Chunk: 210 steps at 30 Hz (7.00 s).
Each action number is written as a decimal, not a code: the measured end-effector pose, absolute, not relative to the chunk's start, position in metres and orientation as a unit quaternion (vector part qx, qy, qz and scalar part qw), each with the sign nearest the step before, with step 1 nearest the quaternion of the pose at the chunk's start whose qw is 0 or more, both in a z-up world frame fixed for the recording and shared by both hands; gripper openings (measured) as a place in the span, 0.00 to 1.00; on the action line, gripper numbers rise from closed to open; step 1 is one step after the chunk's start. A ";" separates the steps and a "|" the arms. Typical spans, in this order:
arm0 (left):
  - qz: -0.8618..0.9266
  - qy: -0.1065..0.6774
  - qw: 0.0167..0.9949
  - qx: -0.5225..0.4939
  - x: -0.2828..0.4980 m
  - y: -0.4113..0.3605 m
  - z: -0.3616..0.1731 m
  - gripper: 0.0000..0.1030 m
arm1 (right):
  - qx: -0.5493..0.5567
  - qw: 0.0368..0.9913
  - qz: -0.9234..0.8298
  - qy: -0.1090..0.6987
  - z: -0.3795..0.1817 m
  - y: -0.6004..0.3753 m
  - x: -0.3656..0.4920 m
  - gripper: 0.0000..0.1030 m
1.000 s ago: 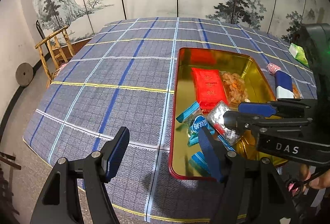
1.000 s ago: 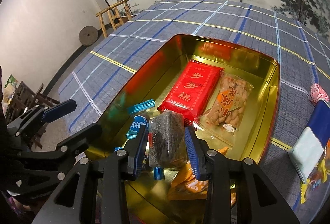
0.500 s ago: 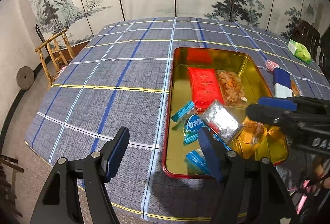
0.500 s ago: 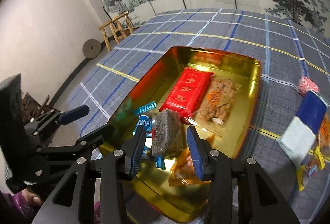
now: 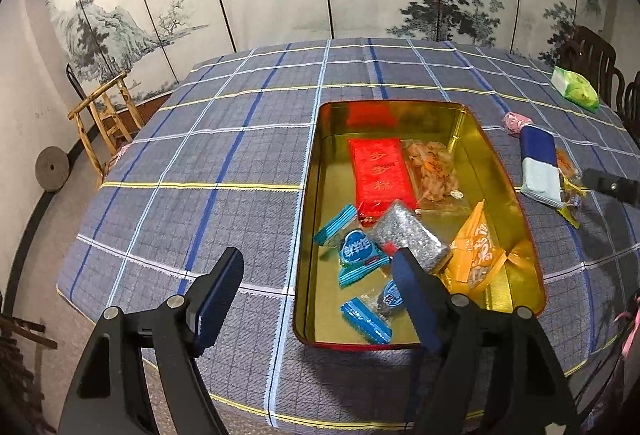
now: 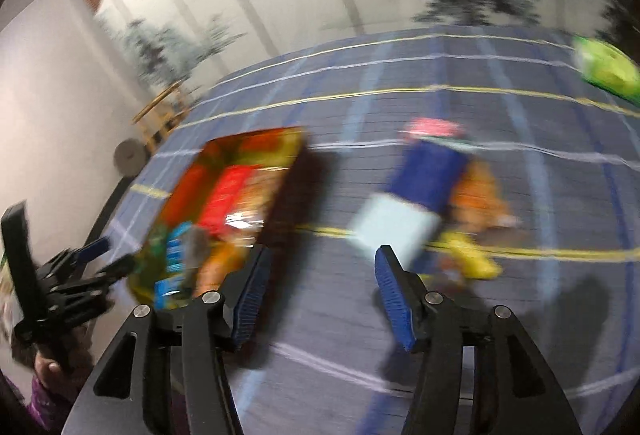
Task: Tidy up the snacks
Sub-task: 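Reach the left gripper to the blue-and-white box and grasp it, then lift the blue-and-white box with the left gripper while the right gripper grasps the yellow candy packet, then lower the blue-and-white box into the gold tin and open the left gripper, then lower the yellow candy packet into the gold tin and open the right gripper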
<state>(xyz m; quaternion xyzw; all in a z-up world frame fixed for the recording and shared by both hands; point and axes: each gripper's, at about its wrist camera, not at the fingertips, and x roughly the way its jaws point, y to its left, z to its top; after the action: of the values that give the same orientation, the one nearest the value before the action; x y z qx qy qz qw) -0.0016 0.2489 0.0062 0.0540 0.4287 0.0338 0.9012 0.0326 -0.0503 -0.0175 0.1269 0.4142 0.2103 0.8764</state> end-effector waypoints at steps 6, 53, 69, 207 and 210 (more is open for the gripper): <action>0.019 0.423 0.903 0.079 0.003 0.228 0.017 0.71 | 0.101 0.901 0.096 0.411 -0.029 -0.127 0.033 0.55; -0.254 0.577 0.760 0.157 0.176 -0.002 -0.061 0.44 | 0.113 0.912 0.068 0.389 -0.078 -0.213 0.030 0.74; -0.217 0.506 0.834 -0.022 0.082 0.067 0.033 0.44 | 0.159 0.895 0.144 0.391 -0.062 -0.175 0.017 0.75; 0.015 0.428 0.904 -0.014 0.004 0.285 0.041 0.84 | 0.075 0.800 0.339 0.490 -0.019 0.169 0.124 0.23; 0.011 0.427 0.904 -0.013 0.004 0.287 0.040 0.84 | 0.071 0.800 0.327 0.498 -0.024 0.176 0.130 0.23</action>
<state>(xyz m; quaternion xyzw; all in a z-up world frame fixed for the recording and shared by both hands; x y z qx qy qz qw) 0.0044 0.2872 0.0401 -0.0132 0.4272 0.0112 0.9040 0.1302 0.1763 -0.0242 0.0708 0.4984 0.3275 0.7996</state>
